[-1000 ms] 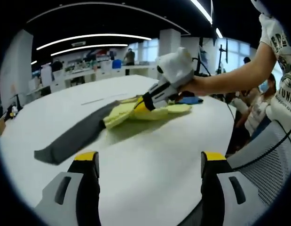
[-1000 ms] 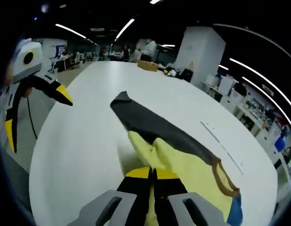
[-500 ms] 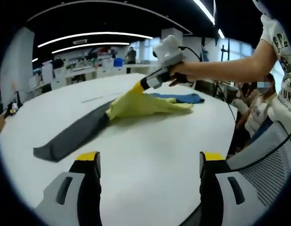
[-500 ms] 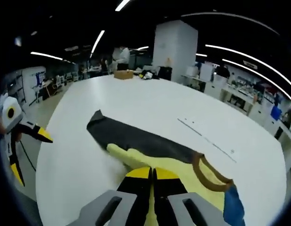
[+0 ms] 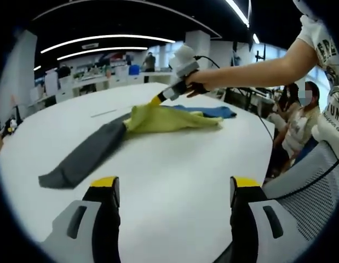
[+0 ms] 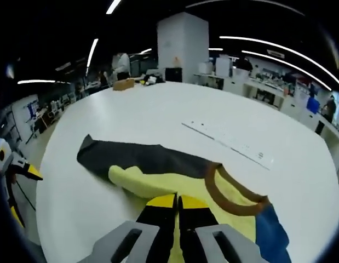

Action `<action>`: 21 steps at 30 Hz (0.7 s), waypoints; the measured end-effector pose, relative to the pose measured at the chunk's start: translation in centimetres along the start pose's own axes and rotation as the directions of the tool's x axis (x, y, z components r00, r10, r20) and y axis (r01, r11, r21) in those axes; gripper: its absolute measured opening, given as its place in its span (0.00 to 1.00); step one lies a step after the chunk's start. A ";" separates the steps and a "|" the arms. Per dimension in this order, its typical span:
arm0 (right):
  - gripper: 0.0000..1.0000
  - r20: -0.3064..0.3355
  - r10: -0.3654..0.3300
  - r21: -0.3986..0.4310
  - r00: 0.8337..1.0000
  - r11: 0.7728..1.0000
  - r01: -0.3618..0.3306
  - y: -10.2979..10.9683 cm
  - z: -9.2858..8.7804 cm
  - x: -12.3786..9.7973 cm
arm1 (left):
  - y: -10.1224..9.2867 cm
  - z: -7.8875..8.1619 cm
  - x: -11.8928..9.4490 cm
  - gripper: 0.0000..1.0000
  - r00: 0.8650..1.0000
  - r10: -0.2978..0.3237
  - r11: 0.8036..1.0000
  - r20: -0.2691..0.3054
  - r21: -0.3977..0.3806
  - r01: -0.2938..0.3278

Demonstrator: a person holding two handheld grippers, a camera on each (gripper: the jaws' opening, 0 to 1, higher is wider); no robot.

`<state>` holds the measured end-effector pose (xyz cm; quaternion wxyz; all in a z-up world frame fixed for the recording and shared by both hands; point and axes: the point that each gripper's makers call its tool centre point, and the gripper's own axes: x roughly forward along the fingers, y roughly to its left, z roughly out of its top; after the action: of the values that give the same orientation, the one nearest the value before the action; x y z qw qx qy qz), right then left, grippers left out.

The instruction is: Fold the garment on the visible template until the final outline fits inside the template.

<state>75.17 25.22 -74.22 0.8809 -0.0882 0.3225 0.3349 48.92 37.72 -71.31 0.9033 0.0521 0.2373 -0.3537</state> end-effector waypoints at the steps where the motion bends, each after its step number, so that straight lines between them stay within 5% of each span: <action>1: 0.00 -0.008 -0.001 0.001 1.000 1.000 0.001 -0.1 -0.3 0.2 | 0.0 0.0 0.1 0.79 1.000 -0.001 1.000 -0.001 0.000 0.001; 13: 0.00 -0.119 -0.032 0.014 0.992 0.999 0.034 -1.2 -4.1 2.1 | 0.8 0.0 0.9 0.75 1.000 -0.015 1.000 -0.001 -0.008 0.015; 21: 0.01 -0.091 -0.044 0.038 0.995 0.998 0.048 -1.5 -3.8 1.8 | 0.9 0.3 1.3 0.74 1.000 -0.021 1.000 0.007 0.002 0.021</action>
<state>75.19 23.63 -78.38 0.8745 -0.0930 0.3666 0.3035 50.48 37.52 -71.75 0.9003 0.0492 0.2341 -0.3636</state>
